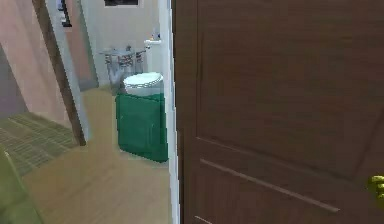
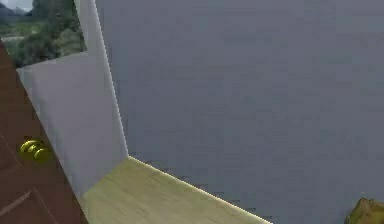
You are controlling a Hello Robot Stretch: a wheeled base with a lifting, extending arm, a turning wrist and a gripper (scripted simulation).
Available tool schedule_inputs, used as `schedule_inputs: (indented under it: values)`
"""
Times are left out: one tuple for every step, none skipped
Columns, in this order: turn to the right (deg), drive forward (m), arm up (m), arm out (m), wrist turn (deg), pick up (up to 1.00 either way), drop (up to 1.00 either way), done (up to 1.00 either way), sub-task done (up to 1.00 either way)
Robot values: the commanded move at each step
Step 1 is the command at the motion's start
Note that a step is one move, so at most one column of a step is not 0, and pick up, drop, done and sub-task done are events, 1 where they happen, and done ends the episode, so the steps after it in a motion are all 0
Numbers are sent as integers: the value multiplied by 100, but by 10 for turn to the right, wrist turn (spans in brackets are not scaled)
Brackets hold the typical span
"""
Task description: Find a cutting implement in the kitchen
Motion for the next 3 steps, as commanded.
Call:
schedule_inputs:
  values:
    - [-330,0,0,0,0,0,0,0,0]
    - [0,40,0,0,0,0,0,0,0]
    - [90,0,0,0,0,0,0,0,0]
